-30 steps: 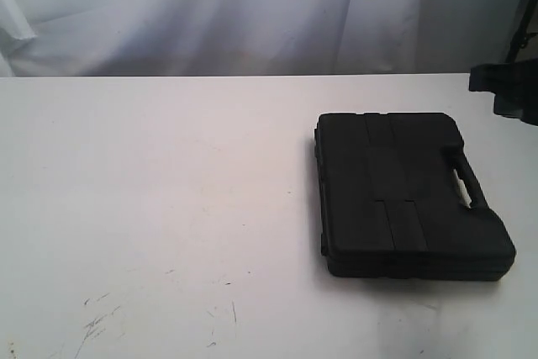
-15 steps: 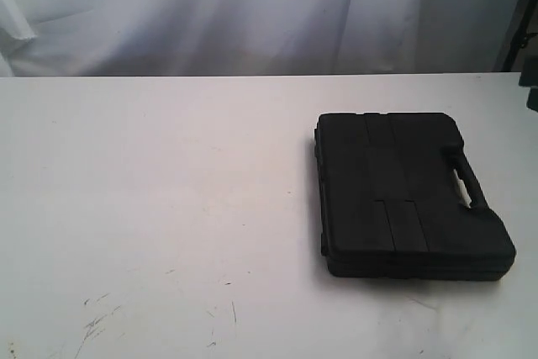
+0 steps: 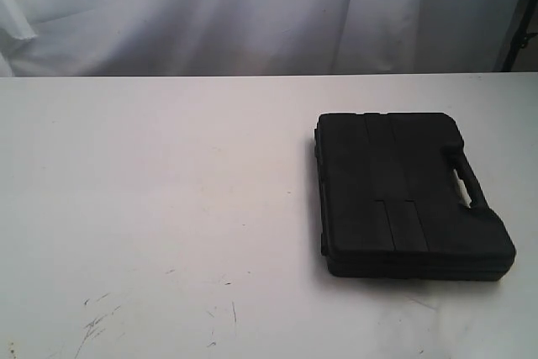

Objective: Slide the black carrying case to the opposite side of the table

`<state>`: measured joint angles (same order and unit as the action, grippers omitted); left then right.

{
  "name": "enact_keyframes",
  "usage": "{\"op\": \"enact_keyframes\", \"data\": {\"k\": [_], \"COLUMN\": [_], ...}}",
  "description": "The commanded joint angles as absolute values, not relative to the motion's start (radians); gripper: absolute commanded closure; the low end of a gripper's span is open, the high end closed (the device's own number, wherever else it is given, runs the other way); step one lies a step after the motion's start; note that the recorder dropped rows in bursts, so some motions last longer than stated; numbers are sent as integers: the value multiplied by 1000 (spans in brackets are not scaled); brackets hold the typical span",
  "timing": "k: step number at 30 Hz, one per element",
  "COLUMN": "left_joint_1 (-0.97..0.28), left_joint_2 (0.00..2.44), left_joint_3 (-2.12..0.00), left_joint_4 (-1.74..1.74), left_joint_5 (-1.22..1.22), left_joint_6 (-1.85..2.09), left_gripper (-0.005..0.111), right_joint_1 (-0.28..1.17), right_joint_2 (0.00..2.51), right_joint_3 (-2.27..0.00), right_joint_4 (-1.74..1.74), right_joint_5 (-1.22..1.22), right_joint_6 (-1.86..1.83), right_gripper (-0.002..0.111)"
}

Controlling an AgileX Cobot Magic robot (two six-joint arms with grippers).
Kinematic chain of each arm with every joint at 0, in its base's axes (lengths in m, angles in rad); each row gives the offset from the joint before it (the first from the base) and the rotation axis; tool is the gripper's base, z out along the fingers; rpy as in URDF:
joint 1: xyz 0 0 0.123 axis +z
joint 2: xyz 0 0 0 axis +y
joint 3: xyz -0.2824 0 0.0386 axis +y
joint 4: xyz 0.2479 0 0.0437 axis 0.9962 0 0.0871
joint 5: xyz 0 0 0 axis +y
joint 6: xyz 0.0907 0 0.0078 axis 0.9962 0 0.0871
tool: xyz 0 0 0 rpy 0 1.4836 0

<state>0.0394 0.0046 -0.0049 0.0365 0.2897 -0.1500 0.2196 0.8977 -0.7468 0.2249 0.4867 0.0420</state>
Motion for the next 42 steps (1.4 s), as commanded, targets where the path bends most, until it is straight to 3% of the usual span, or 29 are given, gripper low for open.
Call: {"op": "enact_keyframes", "data": {"k": [1,18,31,42], "left_joint_1": [41,41,41,41], "left_joint_2": [0,0,0,0], "left_joint_3": [0,0,0,0], "left_joint_4": [40,40,40,40], "left_joint_5": [284,284,284,284], "left_joint_6": [-155,-155,-155,-155], "left_gripper": [107,107,107,107], "right_joint_1": [219,79,61,-10], "right_joint_2": [866,434,126,10], "right_joint_3": [-737,-392,-94,-22], "right_joint_4": [209,199,195,189], "right_joint_5": [513,342,256,260], "right_joint_6": [0,-8,-109,-106], "right_gripper": [108,108,108,108]}}
